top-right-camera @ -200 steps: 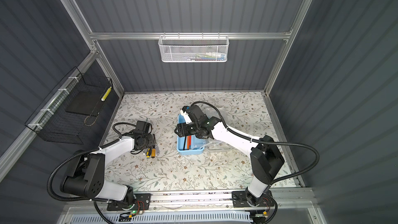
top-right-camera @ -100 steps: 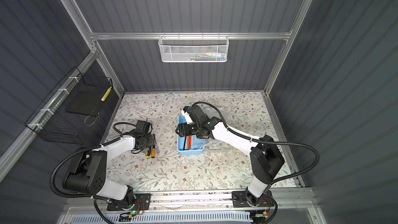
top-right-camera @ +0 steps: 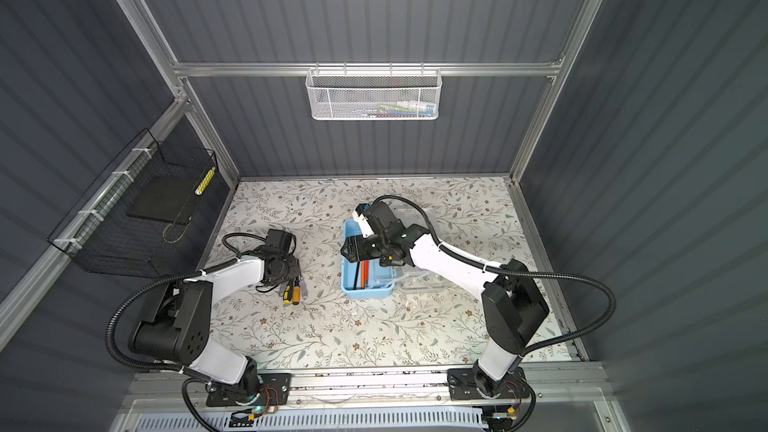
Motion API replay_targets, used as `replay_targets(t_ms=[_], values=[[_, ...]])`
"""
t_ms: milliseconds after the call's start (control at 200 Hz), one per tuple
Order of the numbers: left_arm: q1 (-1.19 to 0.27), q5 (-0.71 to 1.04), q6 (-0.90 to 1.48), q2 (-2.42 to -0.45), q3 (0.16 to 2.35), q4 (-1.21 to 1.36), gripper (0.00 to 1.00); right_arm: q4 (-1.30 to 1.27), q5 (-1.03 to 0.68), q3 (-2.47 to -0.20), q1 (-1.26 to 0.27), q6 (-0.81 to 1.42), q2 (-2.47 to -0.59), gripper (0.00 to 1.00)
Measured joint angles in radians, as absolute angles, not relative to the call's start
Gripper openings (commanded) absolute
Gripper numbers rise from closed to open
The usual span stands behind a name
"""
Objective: Pack the tool kit
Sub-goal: 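Lower the left gripper onto the clear-handled screwdriver and close it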
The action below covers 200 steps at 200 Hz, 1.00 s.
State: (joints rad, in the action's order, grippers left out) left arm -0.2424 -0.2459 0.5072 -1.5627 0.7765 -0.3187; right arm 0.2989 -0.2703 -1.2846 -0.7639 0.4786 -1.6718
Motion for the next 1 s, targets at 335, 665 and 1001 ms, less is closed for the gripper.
replay_targets(t_ms=[335, 665, 1001], values=[[-0.242, -0.245, 0.508, -1.524, 0.780, -0.411, 0.34, 0.297, -0.289, -1.285, -0.764, 0.478, -1.686, 0.71], [-0.242, -0.244, 0.508, -1.526, 0.780, -0.426, 0.27, 0.287, -0.294, -1.285, -0.752, 0.478, -1.710, 0.71], [-0.242, -0.247, 0.507, -1.550, 0.787, -0.418, 0.22, 0.277, -0.296, -1.275, -0.740, 0.478, -1.710, 0.71]])
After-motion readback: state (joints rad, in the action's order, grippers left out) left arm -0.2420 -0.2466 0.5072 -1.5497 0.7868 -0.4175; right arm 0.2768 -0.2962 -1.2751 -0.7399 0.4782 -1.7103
